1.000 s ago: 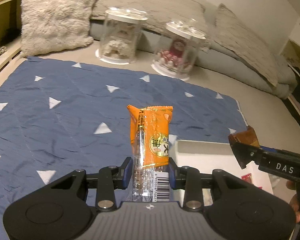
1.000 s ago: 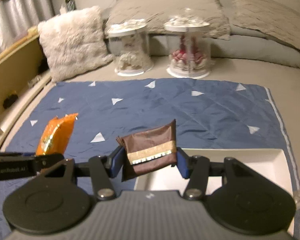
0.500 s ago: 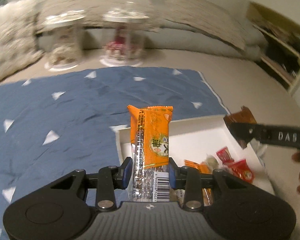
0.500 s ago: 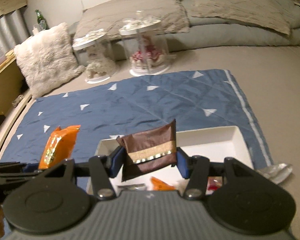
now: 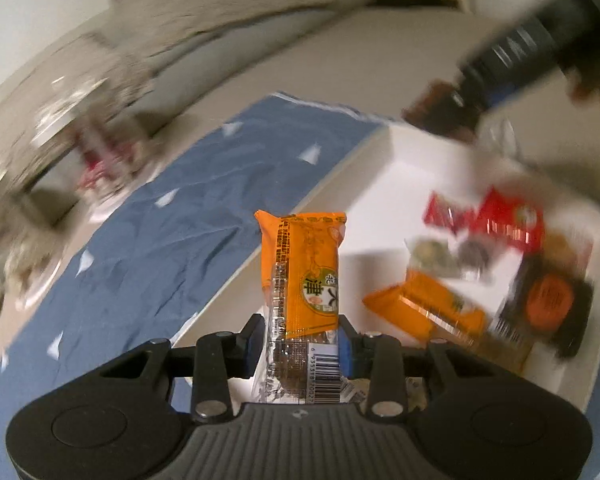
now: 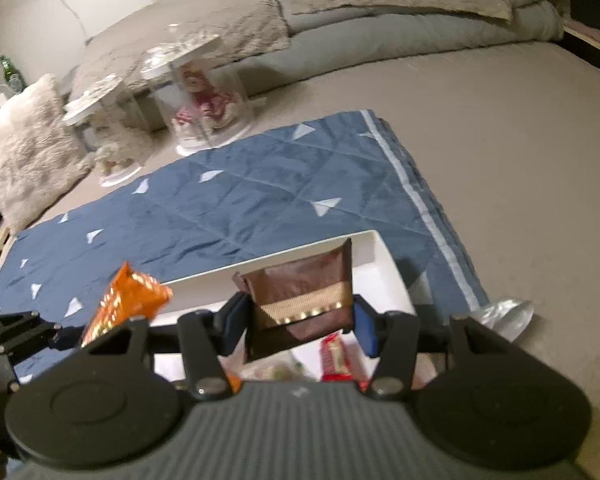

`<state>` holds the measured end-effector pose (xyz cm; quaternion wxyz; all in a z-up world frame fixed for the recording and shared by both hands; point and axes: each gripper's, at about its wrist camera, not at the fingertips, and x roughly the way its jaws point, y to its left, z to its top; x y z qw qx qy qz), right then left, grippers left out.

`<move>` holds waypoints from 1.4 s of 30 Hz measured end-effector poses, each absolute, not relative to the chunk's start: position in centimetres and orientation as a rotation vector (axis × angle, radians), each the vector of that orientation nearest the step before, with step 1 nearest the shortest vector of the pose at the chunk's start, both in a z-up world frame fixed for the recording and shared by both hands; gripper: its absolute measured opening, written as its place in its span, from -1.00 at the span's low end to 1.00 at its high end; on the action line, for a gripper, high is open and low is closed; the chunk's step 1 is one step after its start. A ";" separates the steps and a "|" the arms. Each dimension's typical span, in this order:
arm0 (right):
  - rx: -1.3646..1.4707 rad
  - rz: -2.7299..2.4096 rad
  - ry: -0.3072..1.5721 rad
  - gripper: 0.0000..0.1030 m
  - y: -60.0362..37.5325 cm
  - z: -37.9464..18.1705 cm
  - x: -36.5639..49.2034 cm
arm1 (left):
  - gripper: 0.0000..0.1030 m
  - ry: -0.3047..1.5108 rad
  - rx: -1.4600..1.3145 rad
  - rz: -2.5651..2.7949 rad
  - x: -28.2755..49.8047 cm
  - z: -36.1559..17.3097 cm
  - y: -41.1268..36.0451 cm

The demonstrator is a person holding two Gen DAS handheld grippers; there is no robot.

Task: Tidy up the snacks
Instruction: 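Lift both packets and carry them over the white box, then lower both packets into the box and open both tools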

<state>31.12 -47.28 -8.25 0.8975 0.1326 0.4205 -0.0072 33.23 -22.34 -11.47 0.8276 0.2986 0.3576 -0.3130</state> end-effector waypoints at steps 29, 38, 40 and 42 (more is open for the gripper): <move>0.240 -0.030 0.946 0.50 -45.4 -12.3 35.8 | 0.35 0.798 0.585 -0.736 36.7 -13.4 -21.5; 0.260 0.045 0.941 0.24 -44.1 -12.2 36.1 | 0.05 0.857 0.487 -0.802 36.6 -14.2 -21.8; 0.247 0.063 0.940 0.24 -43.5 -12.2 36.4 | 0.05 0.864 0.483 -0.822 36.4 -14.5 -22.1; 0.247 0.074 0.940 0.21 -43.1 -12.2 36.7 | 0.05 0.848 0.499 -0.812 36.3 -14.7 -22.3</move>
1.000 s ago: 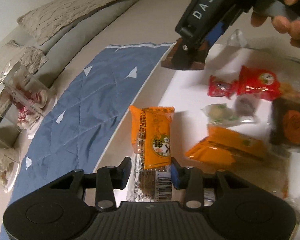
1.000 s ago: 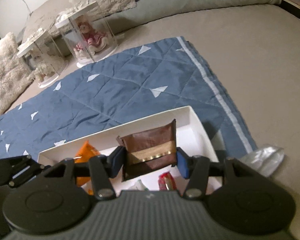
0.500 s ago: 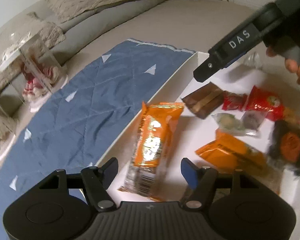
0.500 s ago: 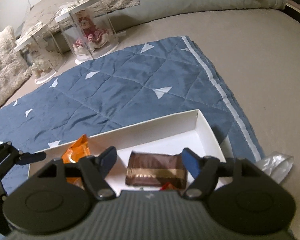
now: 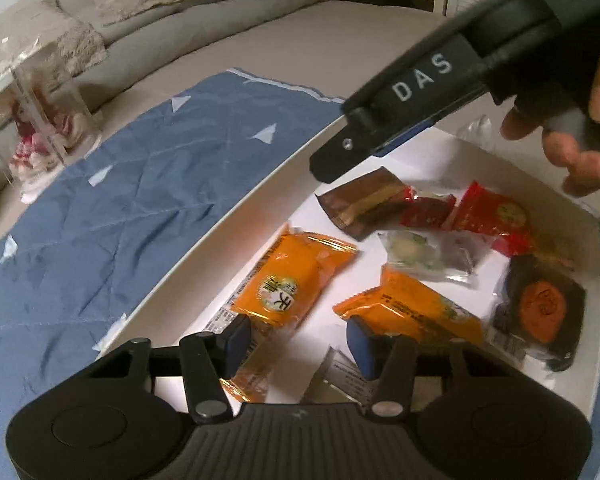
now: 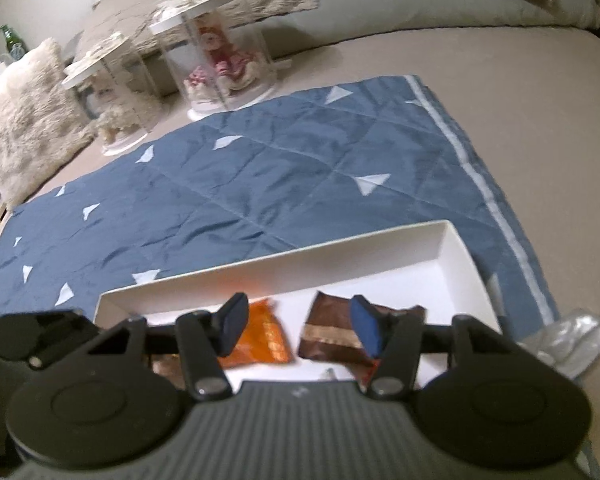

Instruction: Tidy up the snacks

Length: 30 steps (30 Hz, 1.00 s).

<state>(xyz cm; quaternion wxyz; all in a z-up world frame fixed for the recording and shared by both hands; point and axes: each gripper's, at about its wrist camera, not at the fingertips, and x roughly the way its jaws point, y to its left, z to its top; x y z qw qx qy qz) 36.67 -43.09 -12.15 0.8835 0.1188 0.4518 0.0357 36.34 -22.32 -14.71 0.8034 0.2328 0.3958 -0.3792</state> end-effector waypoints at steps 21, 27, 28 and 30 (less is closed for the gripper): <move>0.185 0.047 0.910 0.59 -44.2 -9.9 32.6 | 0.92 0.920 0.108 -0.543 35.1 -8.8 -18.2; 0.117 0.021 0.890 0.85 -44.7 -8.6 29.2 | 1.00 0.923 0.039 -0.468 32.4 -6.9 -17.4; 0.114 0.020 0.888 0.89 -44.9 -8.4 28.7 | 1.00 0.924 0.027 -0.457 31.9 -6.6 -17.2; 0.102 0.018 0.875 0.98 -45.2 -7.9 27.4 | 1.00 0.921 0.016 -0.439 31.1 -6.0 -17.0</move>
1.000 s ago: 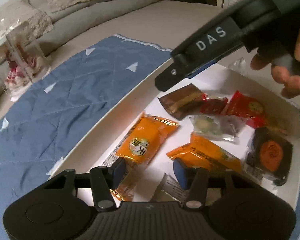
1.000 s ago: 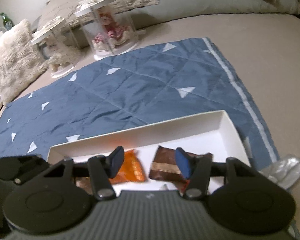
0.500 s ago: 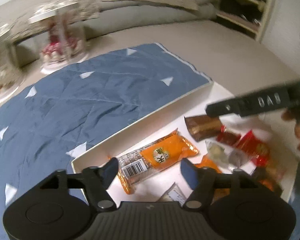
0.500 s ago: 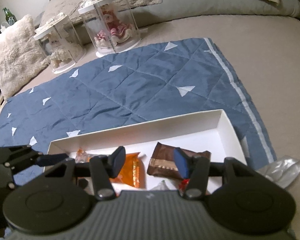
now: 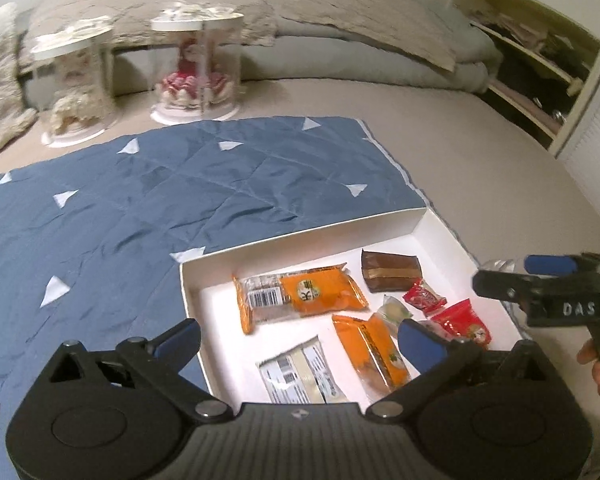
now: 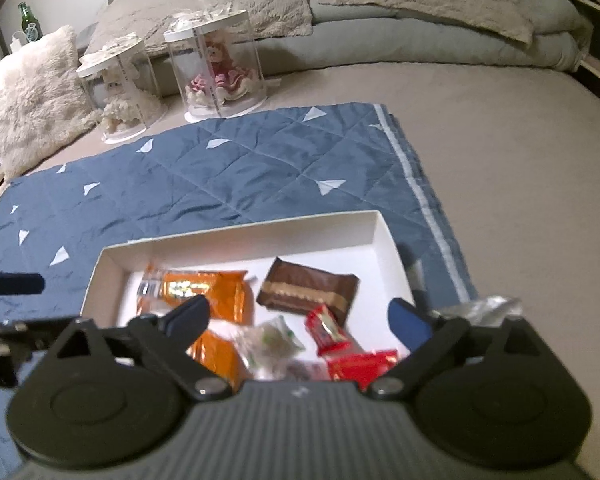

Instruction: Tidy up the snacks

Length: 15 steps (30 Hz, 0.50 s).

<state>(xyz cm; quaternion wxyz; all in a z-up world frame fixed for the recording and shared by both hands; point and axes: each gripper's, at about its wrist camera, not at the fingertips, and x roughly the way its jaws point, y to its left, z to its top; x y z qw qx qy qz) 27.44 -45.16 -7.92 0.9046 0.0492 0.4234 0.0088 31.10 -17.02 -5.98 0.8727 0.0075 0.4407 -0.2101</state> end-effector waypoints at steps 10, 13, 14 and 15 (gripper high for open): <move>0.085 0.005 0.793 0.99 -46.1 -4.6 21.9 | 1.00 0.862 0.012 -0.334 25.8 -2.7 -16.2; 0.095 0.004 0.773 0.99 -46.0 -3.2 20.2 | 1.00 0.828 0.013 -0.296 24.0 -1.2 -15.7; 0.093 0.000 0.766 0.99 -45.9 -2.8 19.5 | 1.00 0.818 0.010 -0.288 23.4 -0.7 -15.5; 0.089 -0.001 0.755 0.99 -45.8 -2.4 18.9 | 1.00 0.806 0.001 -0.283 22.7 -0.2 -15.2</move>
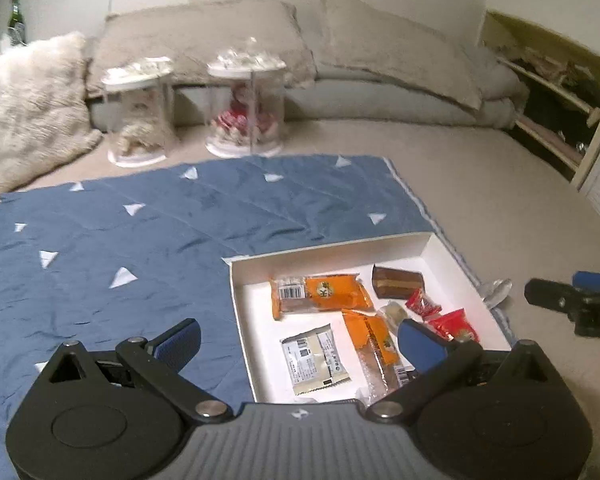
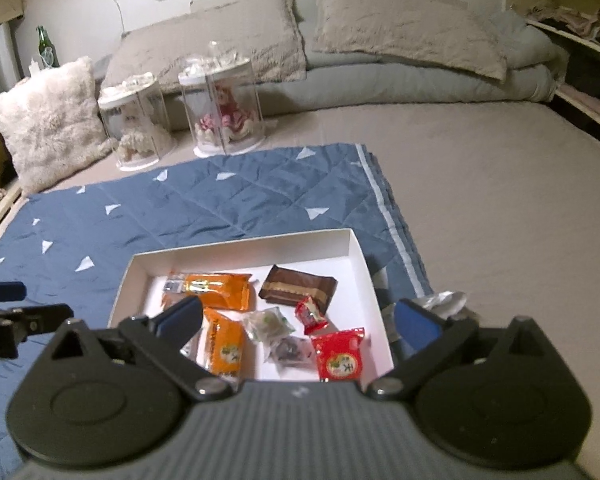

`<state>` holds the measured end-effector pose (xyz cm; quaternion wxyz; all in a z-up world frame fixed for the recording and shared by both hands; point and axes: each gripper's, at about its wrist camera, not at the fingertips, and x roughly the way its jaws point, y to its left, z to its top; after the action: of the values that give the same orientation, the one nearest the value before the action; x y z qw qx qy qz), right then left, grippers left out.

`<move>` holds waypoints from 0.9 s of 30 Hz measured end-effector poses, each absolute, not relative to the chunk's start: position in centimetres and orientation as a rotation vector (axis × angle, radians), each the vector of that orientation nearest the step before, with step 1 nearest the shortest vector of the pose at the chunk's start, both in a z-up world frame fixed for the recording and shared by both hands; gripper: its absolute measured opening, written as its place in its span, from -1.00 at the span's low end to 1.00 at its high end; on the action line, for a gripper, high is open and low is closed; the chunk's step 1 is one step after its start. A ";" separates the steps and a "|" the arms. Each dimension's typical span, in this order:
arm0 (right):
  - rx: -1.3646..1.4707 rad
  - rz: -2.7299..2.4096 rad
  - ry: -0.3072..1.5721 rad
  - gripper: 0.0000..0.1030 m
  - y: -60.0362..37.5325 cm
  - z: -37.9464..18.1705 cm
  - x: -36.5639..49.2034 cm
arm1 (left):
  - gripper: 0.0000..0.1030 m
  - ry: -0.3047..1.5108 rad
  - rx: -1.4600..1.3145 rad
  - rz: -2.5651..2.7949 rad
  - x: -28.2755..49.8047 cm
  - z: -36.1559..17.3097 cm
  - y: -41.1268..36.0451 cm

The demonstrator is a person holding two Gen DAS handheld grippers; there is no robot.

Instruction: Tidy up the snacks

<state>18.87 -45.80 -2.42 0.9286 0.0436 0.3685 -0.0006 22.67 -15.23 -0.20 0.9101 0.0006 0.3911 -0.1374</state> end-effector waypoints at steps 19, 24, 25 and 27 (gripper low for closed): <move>-0.029 -0.026 0.535 0.99 -41.2 2.4 4.5 | 1.00 0.610 0.070 -0.180 10.2 4.2 -12.8; -0.084 -0.053 0.494 0.99 -40.0 2.0 1.9 | 1.00 0.564 0.084 -0.171 7.6 4.3 -12.2; -0.078 -0.043 0.490 0.99 -39.9 2.0 1.1 | 1.00 0.565 0.083 -0.169 7.2 4.1 -12.1; -0.036 -0.009 0.489 0.99 -40.2 1.7 0.3 | 1.00 0.568 0.096 -0.146 6.4 3.6 -11.9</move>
<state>0.31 -40.20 1.73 0.9701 -0.0180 0.2420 -0.0046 6.42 -11.95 3.61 0.9562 0.0474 0.2799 -0.0717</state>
